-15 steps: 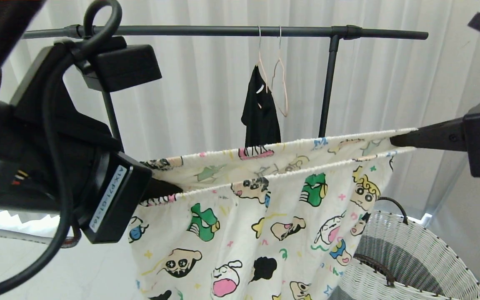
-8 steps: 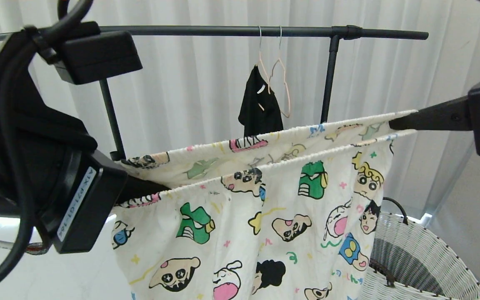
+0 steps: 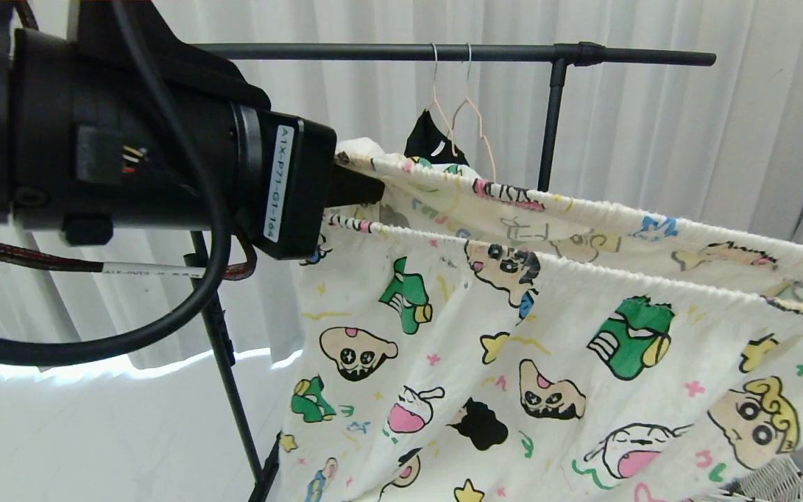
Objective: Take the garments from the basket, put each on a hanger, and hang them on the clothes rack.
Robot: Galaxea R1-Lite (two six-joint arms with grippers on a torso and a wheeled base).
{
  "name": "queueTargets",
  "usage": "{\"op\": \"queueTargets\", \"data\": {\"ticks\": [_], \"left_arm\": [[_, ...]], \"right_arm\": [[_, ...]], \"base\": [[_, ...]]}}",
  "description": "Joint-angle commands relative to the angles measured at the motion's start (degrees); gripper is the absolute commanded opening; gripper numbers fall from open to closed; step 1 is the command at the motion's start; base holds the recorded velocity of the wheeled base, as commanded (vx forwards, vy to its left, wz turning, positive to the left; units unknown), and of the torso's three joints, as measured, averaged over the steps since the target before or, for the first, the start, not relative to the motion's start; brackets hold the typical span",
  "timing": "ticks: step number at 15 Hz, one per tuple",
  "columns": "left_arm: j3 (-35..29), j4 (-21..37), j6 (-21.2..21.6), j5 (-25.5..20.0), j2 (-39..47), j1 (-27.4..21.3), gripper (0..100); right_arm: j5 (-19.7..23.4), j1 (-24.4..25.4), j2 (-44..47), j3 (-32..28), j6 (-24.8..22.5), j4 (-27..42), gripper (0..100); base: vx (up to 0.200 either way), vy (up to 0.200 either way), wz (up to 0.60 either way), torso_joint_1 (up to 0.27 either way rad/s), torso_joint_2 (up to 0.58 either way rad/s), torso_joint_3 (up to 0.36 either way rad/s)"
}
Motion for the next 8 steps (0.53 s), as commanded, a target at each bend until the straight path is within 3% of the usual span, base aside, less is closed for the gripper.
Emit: {"op": "queueTargets", "data": {"ticks": [1, 7, 8], "left_arm": [[0.51, -0.1, 0.07, 0.06, 0.75, -0.01, 0], [1.38, 0.16, 0.25, 0.06, -0.83, 0.08, 0], [1.3, 2.36, 0.25, 0.06, -1.71, -0.01, 0]], "right_arm": [[0.07, 1.59, -0.43, -0.61, 0.01, 0.02, 0], [-0.19, 1.15, 0.18, -0.53, 0.1, -0.33, 0], [-0.11, -0.52, 0.89, -0.53, 0.1, -1.3, 0]], "base": [[0.0, 0.0, 0.0, 0.0, 0.0, 0.0], [0.0, 0.0, 0.0, 0.0, 0.0, 0.0], [0.0, 0.0, 0.0, 0.0, 0.0, 0.0]]}}
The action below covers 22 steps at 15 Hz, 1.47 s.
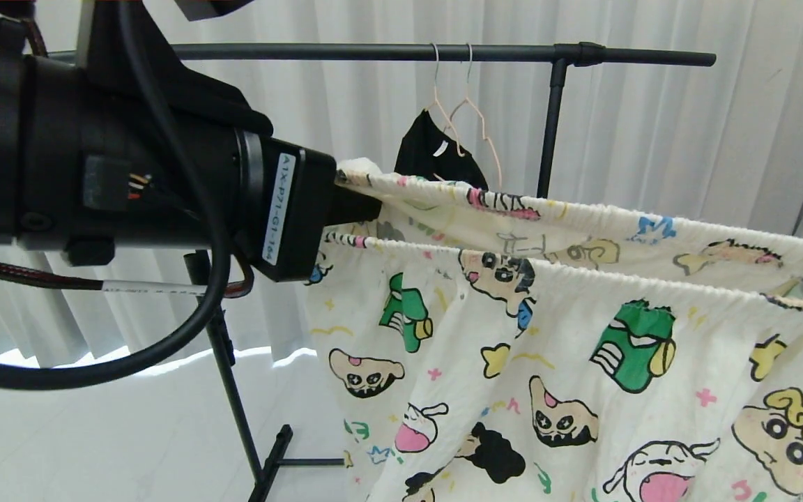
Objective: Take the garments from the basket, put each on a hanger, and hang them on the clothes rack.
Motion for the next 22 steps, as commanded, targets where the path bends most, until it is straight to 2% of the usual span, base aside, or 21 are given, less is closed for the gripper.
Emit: {"op": "queueTargets", "data": {"ticks": [1, 4, 6, 7, 9, 11, 13, 16, 17, 19, 20, 22], "left_arm": [[-0.56, 6.65, 0.02, -0.16, -2.04, -0.15, 0], [-2.84, 25.28, -0.33, -5.61, -4.06, -0.42, 0], [-3.37, 34.24, -1.39, -8.95, -4.85, -1.74, 0], [-3.37, 36.26, -3.5, -10.09, -4.94, -2.88, 0], [-3.2, 36.35, -9.12, -10.35, -4.85, -5.08, 0], [-2.49, 36.35, -9.21, -9.56, -4.94, -5.25, 0], [-1.53, 36.26, -8.95, -5.35, -4.94, -5.25, 0], [-1.53, 36.09, -7.89, -2.44, -4.68, -5.16, 0], [-1.53, 32.49, -1.83, 0.02, -4.15, -1.38, 0], [-1.35, 30.46, 7.75, 0.37, -3.71, 1.96, 0], [-0.91, 30.46, 9.51, 0.37, -3.62, 2.22, 0], [0.67, 30.46, 9.6, 0.54, -3.62, 2.31, 0]], "right_arm": [[0.2, -3.09, 2.19, -0.11, -0.16, -1.87, 0], [2.4, -6.34, 8.61, -3.01, -2.09, -6.53, 0], [2.93, -6.6, 13.88, -8.73, -4.03, -6.79, 0], [2.93, -6.6, 15.9, -11.19, -4.29, -6.79, 0], [2.93, -6.6, 18.01, -13.82, -4.55, -6.79, 0], [2.93, -6.6, 18.19, -14.0, -4.55, -6.7, 0], [3.02, -6.6, 18.19, -13.91, -4.55, -6.62, 0], [2.93, -6.69, 17.22, -13.74, -4.38, -5.74, 0], [2.93, -6.87, 14.67, -13.56, -4.38, -1.52, 0], [3.02, -6.87, 13.35, -13.12, -4.38, 0.94, 0], [3.02, -6.87, 13.44, -13.21, -4.46, 0.68, 0], [3.02, -6.6, 13.62, -13.56, -4.64, -0.29, 0]], "base": [[0.0, 0.0, 0.0, 0.0, 0.0, 0.0], [0.0, 0.0, 0.0, 0.0, 0.0, 0.0], [0.0, 0.0, 0.0, 0.0, 0.0, 0.0], [0.0, 0.0, 0.0, 0.0, 0.0, 0.0], [0.0, 0.0, 0.0, 0.0, 0.0, 0.0], [0.0, 0.0, 0.0, 0.0, 0.0, 0.0], [0.0, 0.0, 0.0, 0.0, 0.0, 0.0], [0.0, 0.0, 0.0, 0.0, 0.0, 0.0], [0.0, 0.0, 0.0, 0.0, 0.0, 0.0], [0.0, 0.0, 0.0, 0.0, 0.0, 0.0], [0.0, 0.0, 0.0, 0.0, 0.0, 0.0], [0.0, 0.0, 0.0, 0.0, 0.0, 0.0]]}}
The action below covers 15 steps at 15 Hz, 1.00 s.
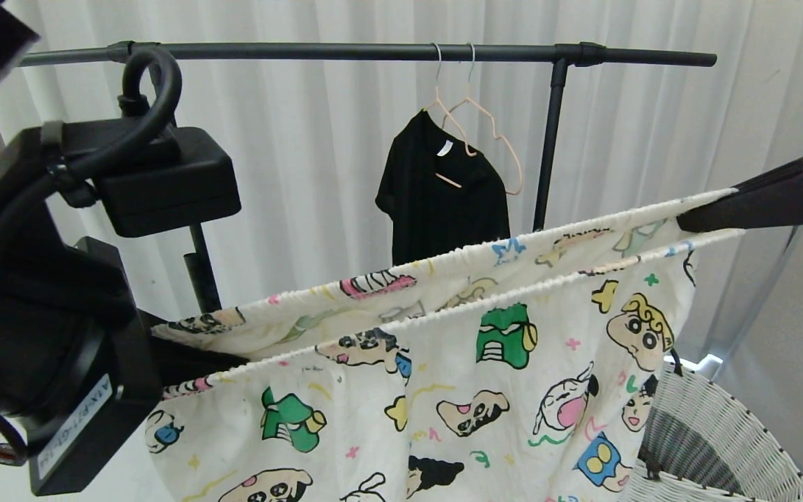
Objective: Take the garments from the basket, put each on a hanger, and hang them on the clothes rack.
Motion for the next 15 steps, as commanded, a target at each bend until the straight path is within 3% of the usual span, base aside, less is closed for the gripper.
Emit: {"op": "queueTargets", "data": {"ticks": [1, 3, 4, 11, 14, 15], "left_arm": [[1.37, 0.02, -0.05, 0.13, 0.2, 0.68, 0], [1.37, -0.24, -0.14, 0.04, -0.06, 1.3, 0], [1.45, -0.94, -0.14, 0.04, -0.06, 1.3, 100], [3.3, -2.79, -0.31, -0.05, 1.26, 2.97, 100], [5.85, -8.24, -0.49, -0.4, 1.26, 4.64, 100], [6.64, -10.35, -0.58, -2.42, 0.38, 4.72, 100]], "right_arm": [[0.02, 0.64, -0.61, -0.14, -0.26, -0.02, 0], [0.02, 0.73, -0.79, -0.05, -1.05, -0.02, 0], [0.02, 0.73, -0.79, -0.14, -1.05, -0.11, 0], [1.51, 5.39, -0.7, -3.74, -3.16, 0.07, 0], [1.51, 5.91, -0.61, -3.65, -3.07, 0.07, 0], [1.25, 5.12, -0.61, -3.3, -2.98, 0.16, 0]], "base": [[0.0, 0.0, 0.0, 0.0, 0.0, 0.0], [0.0, 0.0, 0.0, 0.0, 0.0, 0.0], [0.0, 0.0, 0.0, 0.0, 0.0, 0.0], [0.0, 0.0, 0.0, 0.0, 0.0, 0.0], [0.0, 0.0, 0.0, 0.0, 0.0, 0.0], [0.0, 0.0, 0.0, 0.0, 0.0, 0.0]]}}
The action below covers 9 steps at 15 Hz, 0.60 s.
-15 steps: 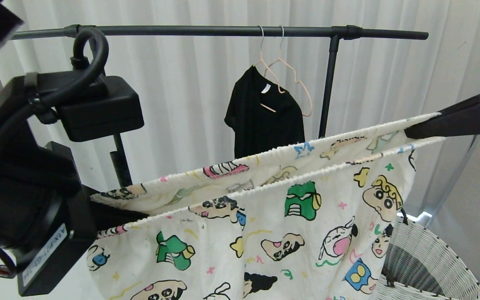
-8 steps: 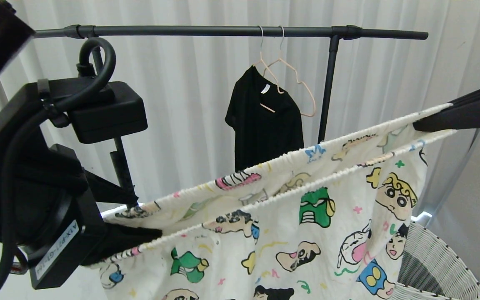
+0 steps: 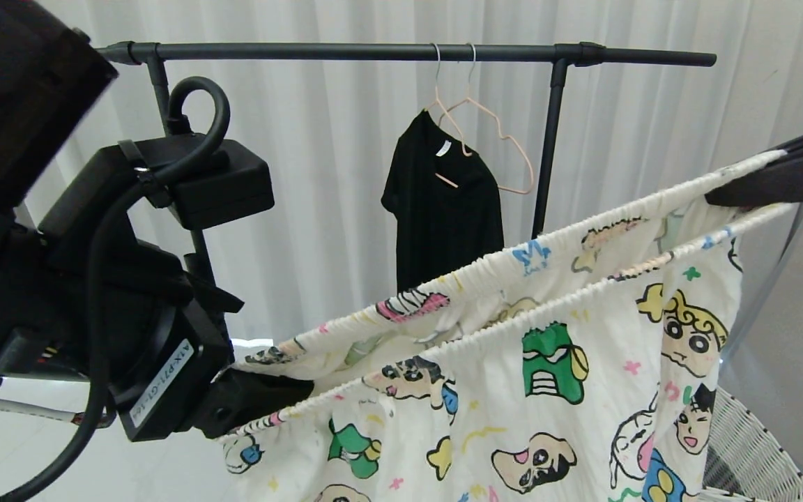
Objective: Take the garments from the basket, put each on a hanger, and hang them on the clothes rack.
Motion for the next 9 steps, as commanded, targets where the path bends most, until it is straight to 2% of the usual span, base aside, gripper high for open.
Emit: {"op": "queueTargets", "data": {"ticks": [1, 2, 4, 7, 8, 9], "left_arm": [[1.05, -0.92, -0.05, -4.67, -1.69, 0.81, 100], [1.13, -1.0, -0.05, -8.88, -2.83, 1.96, 100], [1.57, -1.18, -0.05, -14.51, -5.2, 4.33, 100], [4.39, -2.15, 0.12, -15.56, -6.08, 7.76, 100], [5.71, -5.14, 0.12, -15.74, -6.43, 7.67, 100], [7.64, -9.71, 0.12, -17.76, -7.22, 7.49, 100]], "right_arm": [[-0.03, -1.88, 0.31, 0.52, -0.02, 0.02, 0], [-0.03, -2.76, 0.31, 0.78, -0.02, -0.06, 0], [-0.03, -3.29, 0.31, 0.78, -0.02, -0.24, 0], [0.15, -3.02, 0.31, 0.52, -0.11, -0.33, 0], [0.15, -2.5, 0.31, 0.52, -0.2, -0.33, 0], [0.15, -1.44, 0.31, 0.52, -0.29, -0.42, 0]], "base": [[0.0, 0.0, 0.0, 0.0, 0.0, 0.0], [0.0, 0.0, 0.0, 0.0, 0.0, 0.0], [0.0, 0.0, 0.0, 0.0, 0.0, 0.0], [0.0, 0.0, 0.0, 0.0, 0.0, 0.0], [0.0, 0.0, 0.0, 0.0, 0.0, 0.0], [0.0, 0.0, 0.0, 0.0, 0.0, 0.0]]}}
